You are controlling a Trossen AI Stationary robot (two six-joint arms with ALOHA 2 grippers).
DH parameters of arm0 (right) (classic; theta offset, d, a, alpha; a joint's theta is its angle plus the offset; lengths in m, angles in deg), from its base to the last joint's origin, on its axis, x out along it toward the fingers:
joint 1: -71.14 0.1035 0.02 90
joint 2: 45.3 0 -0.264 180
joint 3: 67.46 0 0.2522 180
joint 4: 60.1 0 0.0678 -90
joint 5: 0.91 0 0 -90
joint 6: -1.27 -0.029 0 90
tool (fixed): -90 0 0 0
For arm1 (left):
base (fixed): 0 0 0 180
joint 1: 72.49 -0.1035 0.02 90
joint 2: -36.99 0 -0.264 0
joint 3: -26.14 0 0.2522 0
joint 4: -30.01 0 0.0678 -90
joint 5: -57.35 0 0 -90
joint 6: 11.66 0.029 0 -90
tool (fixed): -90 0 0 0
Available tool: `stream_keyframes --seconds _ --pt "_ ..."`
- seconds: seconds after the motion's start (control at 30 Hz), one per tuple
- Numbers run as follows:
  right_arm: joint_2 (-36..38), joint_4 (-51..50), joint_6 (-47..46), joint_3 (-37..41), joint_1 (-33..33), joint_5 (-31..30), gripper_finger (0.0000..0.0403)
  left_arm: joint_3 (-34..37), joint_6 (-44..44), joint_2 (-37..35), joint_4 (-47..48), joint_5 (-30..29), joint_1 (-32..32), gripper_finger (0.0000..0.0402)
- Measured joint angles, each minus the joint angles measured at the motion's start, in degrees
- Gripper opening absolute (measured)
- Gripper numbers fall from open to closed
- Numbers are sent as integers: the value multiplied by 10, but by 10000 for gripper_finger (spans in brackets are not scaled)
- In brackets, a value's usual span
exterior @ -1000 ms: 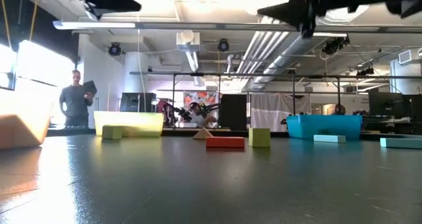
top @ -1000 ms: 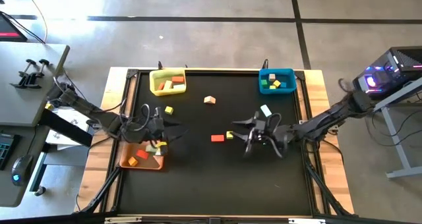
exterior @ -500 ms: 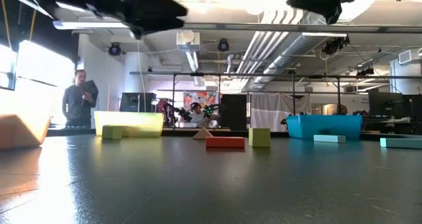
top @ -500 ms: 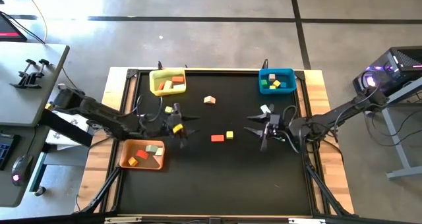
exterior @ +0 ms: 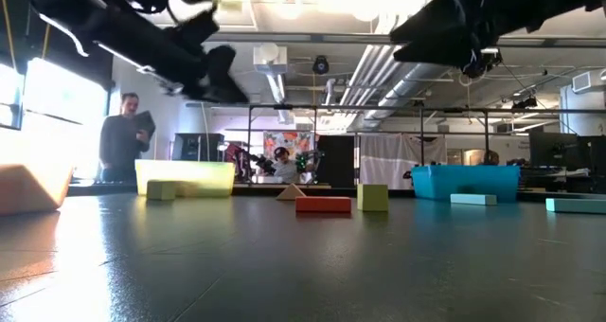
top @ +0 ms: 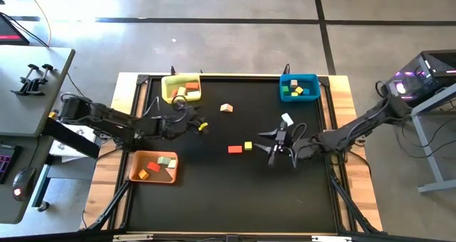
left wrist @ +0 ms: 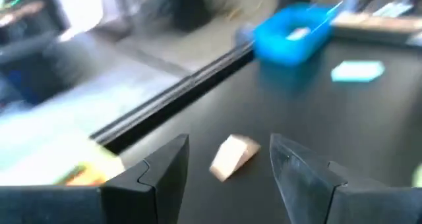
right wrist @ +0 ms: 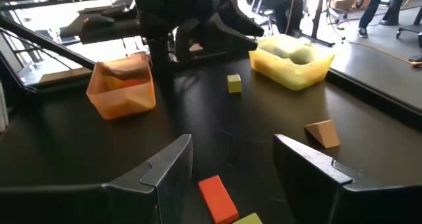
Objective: Sort blocks by size
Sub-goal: Put the yellow green wooden block into the blue bin
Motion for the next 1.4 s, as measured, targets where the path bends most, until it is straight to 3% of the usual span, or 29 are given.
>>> stream_keyframes --seconds 0.07,0.27,0.37,0.47,0.67,1.0,1.17,1.4 --pt "-15 11 -2 0 0 -1 206 -12 -59 -22 113 -22 3 197" --pt "-32 40 1 0 0 -6 206 -19 -265 -69 398 -17 3 197" --pt "-32 42 2 0 0 -6 206 -19 -361 -72 510 -9 3 197" --pt "-32 45 4 0 0 -6 206 -18 -438 -69 563 -6 3 197" --pt "-32 50 4 0 0 -5 206 6 -468 -68 549 23 -5 220" --pt "-32 52 6 0 0 -5 206 21 -457 -53 511 52 -69 312" --pt "-32 52 5 0 0 -5 206 21 -406 -17 445 106 -100 311" --pt "-32 52 3 0 0 -5 206 21 -387 45 387 144 -124 277"
